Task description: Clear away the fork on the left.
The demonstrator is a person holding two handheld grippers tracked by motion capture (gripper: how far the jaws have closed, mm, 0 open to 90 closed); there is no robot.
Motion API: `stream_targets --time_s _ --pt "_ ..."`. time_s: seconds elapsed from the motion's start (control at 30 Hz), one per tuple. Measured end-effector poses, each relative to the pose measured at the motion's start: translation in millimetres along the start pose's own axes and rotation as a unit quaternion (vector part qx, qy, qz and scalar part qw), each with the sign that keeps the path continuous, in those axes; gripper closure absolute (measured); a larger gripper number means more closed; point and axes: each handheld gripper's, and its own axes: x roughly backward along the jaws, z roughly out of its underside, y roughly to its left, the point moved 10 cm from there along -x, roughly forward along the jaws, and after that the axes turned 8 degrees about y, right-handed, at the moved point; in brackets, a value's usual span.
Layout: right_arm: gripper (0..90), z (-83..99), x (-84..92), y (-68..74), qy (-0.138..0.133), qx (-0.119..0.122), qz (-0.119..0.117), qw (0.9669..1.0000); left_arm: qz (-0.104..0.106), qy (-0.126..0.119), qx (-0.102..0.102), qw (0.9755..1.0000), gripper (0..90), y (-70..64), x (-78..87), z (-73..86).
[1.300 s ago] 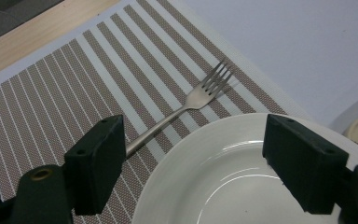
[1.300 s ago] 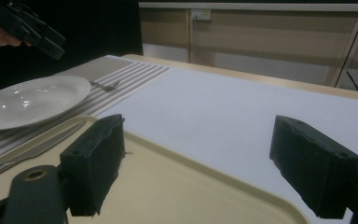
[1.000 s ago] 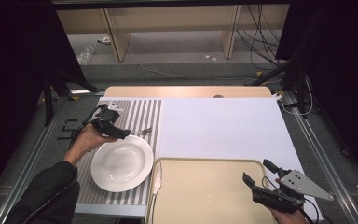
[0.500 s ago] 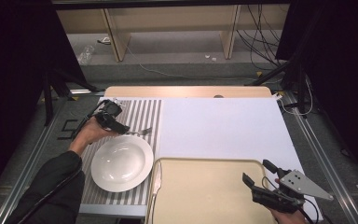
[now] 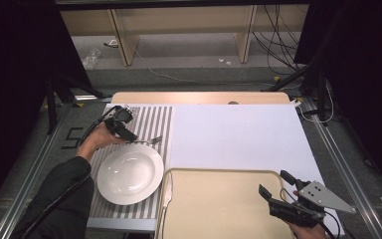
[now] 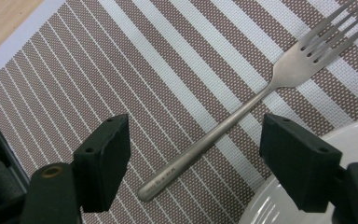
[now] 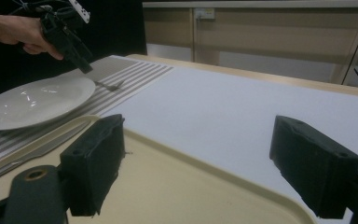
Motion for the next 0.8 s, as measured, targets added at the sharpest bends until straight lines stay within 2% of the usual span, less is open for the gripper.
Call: stream_targets --time_s 0.1,0.17,0.33,0.57,0.8 --pt "18.9 0.1 0.1 -0.2 -0.001 -0.002 -0.001 1.0 0.002 0.006 -0.012 0.9999 25.5 0.3 -3.3 1.3" --pt "18.9 0.4 0.1 -0.4 0.0 -0.003 -0.001 1.0 0.007 0.005 -0.007 0.9999 25.7 0.3 -4.0 0.4" --pt "18.9 0.5 0.1 -0.4 0.001 -0.003 -0.001 1.0 0.01 0.014 -0.028 0.9995 27.3 -0.1 -5.9 0.4" --pt "18.9 0.2 0.4 -0.5 -0.001 -0.003 -0.001 1.0 0.019 0.026 -0.039 0.9987 29.7 -0.4 -11.1 0.9" --pt "18.9 0.4 0.5 -0.6 -0.001 -0.003 -0.001 1.0 0.015 0.035 -0.049 0.9981 34.0 0.3 -15.3 1.5"
